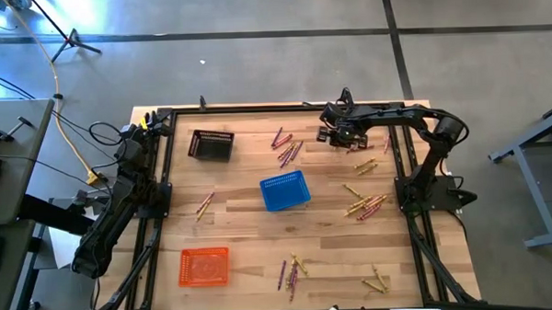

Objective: Sort crayons
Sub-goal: Put the yellow crayon into the blue basket

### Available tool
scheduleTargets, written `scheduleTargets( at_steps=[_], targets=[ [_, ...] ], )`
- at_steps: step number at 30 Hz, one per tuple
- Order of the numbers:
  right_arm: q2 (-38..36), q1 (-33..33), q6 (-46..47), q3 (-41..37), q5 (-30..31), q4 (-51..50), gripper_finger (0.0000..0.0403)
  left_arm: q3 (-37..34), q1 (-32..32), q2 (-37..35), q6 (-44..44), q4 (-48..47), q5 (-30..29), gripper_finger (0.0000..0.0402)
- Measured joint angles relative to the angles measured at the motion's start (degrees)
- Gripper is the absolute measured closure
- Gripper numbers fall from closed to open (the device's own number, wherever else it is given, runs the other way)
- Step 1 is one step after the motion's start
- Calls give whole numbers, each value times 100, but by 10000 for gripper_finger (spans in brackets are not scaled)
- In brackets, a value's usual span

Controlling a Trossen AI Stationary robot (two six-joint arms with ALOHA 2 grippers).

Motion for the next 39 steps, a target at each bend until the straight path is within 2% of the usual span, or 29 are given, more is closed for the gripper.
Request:
scheduleTargets(
  at_steps=[2,6,9,18,30,35,39],
  targets=[
    [0,0,-21,0,-14,-4,393,0,1,-1,0,-1,-1,298],
    [-69,20,-23,-4,-55,-7,385,0,1,0,0,1,-1,298],
    [-170,78,-38,28,-74,-96,394,0,0,0,0,1,-1,298],
    [-1041,472,-219,299,-78,-312,393,0,0,0,0,-1,-1,298],
    [-2295,1802,-1317,775,-78,-298,392,0,-1,-1,0,1,-1,298],
    [-2446,2233,-2052,916,16,-293,391,0,1,-1,0,1,-1,298],
    [-2430,2334,-2675,946,18,-308,391,0,-1,0,0,1,-1,298]
  ],
)
